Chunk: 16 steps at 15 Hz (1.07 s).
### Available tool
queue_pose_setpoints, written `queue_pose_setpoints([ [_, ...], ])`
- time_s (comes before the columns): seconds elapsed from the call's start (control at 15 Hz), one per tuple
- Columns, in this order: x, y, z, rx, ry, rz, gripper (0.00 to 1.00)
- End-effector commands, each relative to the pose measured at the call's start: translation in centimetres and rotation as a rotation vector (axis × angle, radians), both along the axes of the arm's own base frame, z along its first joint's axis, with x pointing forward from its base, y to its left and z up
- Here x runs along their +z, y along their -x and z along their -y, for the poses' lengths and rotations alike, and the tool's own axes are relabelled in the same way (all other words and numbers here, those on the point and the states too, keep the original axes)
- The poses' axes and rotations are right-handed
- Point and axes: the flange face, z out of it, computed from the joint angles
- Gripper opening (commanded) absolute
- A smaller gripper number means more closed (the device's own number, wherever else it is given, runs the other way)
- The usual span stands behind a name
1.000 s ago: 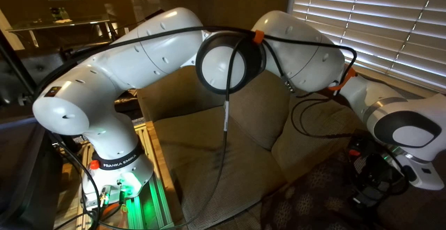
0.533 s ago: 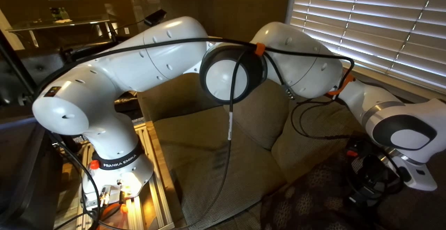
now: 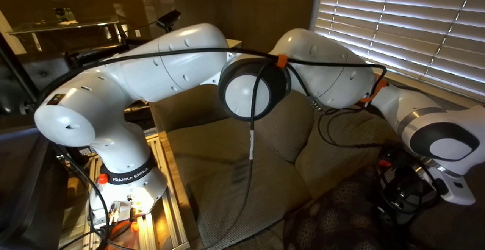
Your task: Move the brown pillow to the left
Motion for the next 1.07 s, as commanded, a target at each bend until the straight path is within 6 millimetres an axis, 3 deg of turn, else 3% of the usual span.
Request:
queue_pose_setpoints([
  [0.0,0.5,0.1,-0.1,0.001,-0.066,-0.009,0.03],
  [0.27,2.5,0.5,-0.6,0.057,-0.121,-0.025,0.0],
  [1.0,5.1,1.9,-3.2,0.264,-0.267,-0.107,0.01],
])
